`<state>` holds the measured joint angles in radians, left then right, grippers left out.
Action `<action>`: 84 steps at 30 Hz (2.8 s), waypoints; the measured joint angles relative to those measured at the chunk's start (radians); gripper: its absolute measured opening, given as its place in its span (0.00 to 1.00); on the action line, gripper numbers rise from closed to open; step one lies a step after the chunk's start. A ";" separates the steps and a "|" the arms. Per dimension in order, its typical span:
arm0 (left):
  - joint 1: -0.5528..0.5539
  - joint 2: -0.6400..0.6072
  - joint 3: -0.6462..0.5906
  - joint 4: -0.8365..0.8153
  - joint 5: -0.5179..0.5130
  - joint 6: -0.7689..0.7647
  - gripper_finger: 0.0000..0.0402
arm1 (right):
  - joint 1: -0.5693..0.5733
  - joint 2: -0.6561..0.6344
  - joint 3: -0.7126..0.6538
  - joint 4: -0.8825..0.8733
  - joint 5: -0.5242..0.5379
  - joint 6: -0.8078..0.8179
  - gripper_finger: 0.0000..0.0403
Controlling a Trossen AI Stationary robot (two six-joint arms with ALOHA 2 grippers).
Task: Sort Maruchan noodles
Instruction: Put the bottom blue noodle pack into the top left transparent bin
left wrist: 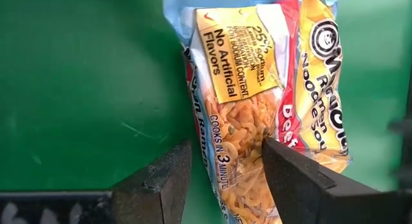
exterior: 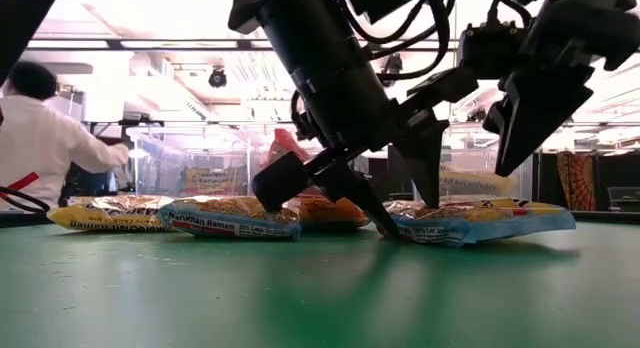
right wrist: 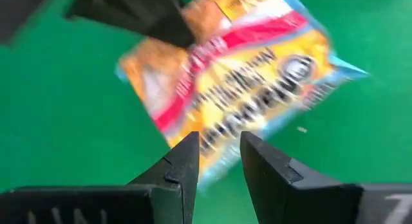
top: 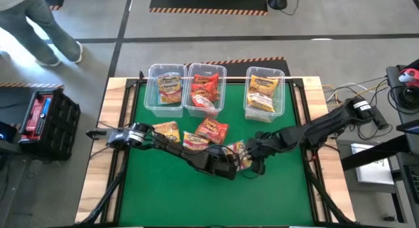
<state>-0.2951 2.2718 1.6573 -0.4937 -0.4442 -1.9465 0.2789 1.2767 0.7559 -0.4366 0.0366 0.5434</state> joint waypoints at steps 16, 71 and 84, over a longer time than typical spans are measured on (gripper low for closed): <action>-0.008 -0.062 -0.004 -0.024 0.092 0.098 0.42 | -0.188 -0.008 -0.008 -0.085 -0.034 -0.145 0.30; 0.067 -0.052 -0.029 -0.161 0.248 0.382 0.42 | -0.365 0.095 0.008 0.077 -0.416 0.025 0.60; 0.058 -0.052 -0.047 -0.153 0.248 0.368 0.42 | -0.364 0.087 -0.012 0.115 -0.411 0.076 0.60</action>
<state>-0.2367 2.2196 1.6104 -0.6466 -0.1963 -1.5781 -0.0848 1.3642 0.7438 -0.3219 -0.3744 0.6189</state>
